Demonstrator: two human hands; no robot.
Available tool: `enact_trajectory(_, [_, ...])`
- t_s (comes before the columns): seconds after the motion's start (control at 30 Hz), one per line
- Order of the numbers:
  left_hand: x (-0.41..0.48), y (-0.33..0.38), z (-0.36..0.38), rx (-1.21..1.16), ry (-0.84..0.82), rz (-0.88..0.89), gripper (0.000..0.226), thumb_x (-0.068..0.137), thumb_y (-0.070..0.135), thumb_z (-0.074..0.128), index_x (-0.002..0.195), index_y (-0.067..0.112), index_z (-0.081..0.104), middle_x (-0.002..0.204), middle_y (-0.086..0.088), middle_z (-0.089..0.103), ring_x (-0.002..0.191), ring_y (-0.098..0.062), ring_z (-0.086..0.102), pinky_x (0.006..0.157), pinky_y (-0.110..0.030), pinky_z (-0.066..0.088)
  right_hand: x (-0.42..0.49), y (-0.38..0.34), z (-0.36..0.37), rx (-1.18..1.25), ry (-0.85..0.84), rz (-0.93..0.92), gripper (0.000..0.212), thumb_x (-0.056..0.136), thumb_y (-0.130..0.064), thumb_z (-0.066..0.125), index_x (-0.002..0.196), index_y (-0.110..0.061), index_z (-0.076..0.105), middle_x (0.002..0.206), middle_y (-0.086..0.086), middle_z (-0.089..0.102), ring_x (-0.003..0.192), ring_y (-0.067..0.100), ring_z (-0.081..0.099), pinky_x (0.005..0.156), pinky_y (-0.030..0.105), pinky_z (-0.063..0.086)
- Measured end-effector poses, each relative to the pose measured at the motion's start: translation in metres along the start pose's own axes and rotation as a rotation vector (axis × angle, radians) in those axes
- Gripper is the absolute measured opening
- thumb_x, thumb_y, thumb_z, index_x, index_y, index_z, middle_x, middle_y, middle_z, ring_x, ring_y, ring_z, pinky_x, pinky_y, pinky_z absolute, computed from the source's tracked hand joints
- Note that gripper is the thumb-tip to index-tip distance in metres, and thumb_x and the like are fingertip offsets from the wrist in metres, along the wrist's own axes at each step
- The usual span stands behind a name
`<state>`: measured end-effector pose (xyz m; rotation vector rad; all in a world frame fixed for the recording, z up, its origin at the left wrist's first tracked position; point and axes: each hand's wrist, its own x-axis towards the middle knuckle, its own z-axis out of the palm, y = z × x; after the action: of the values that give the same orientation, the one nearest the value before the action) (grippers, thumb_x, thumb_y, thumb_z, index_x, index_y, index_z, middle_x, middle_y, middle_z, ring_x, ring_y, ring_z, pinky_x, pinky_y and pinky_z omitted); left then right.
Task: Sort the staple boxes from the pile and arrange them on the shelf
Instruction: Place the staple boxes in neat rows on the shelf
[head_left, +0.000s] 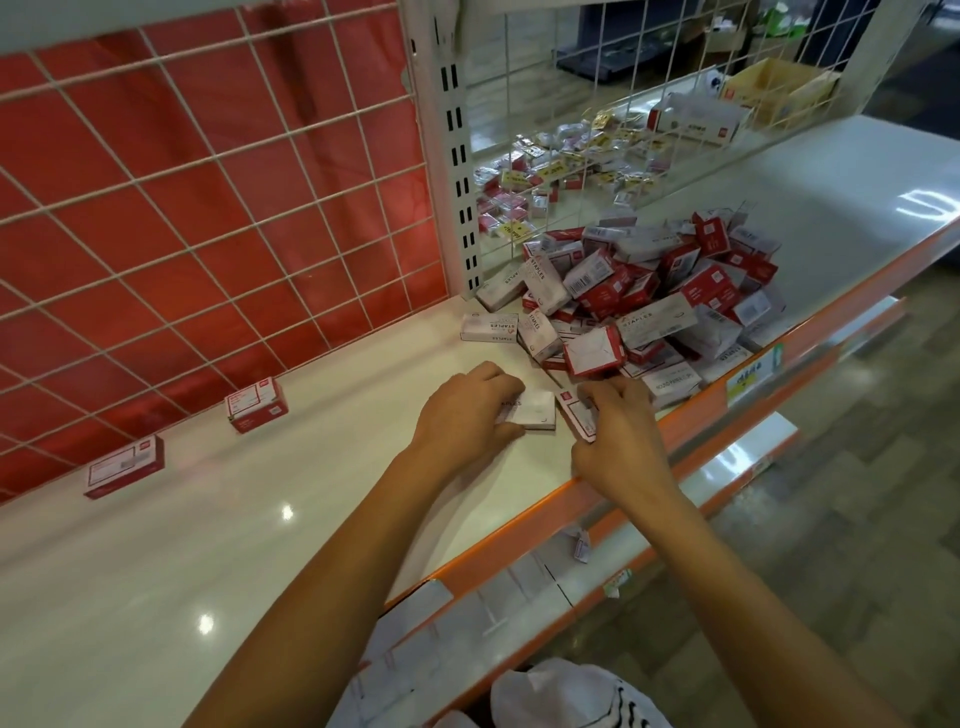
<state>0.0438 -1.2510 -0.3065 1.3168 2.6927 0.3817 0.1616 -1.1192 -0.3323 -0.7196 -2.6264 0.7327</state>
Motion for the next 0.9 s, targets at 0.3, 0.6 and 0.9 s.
enact_trajectory(0.3, [-0.035, -0.018, -0.012, -0.043, 0.072, -0.146, 0.047, 0.086, 0.034, 0.066, 0.131, 0.024, 0.054, 0.128, 0.002, 0.054, 0.110, -0.018, 0.053, 0.084, -0.028, 0.042, 0.003, -0.013, 0.003, 0.018, -0.050, -0.059, 0.054, 0.067, 0.007, 0.065, 0.119, -0.005, 0.058, 0.108, 0.014, 0.064, 0.103, 0.031, 0.057, 0.086, 0.036, 0.044])
enact_trajectory(0.6, [-0.086, -0.051, -0.021, -0.049, 0.136, -0.308, 0.050, 0.087, 0.034, 0.066, 0.133, 0.021, 0.054, 0.132, 0.002, 0.055, 0.115, -0.018, 0.052, 0.093, -0.030, 0.043, 0.001, -0.055, 0.018, 0.198, -0.170, -0.170, 0.063, 0.068, 0.013, 0.057, 0.126, -0.012, 0.056, 0.121, 0.007, 0.060, 0.113, 0.025, 0.053, 0.090, 0.028, 0.041])
enact_trajectory(0.9, [-0.159, -0.092, -0.034, -0.140, 0.213, -0.488, 0.055, 0.083, 0.041, 0.069, 0.132, 0.021, 0.055, 0.131, 0.002, 0.058, 0.113, -0.014, 0.053, 0.092, -0.024, 0.044, -0.017, -0.116, 0.056, 0.234, -0.298, -0.306, 0.057, 0.072, 0.006, 0.064, 0.124, -0.017, 0.057, 0.119, 0.000, 0.061, 0.108, 0.021, 0.052, 0.078, 0.016, 0.032])
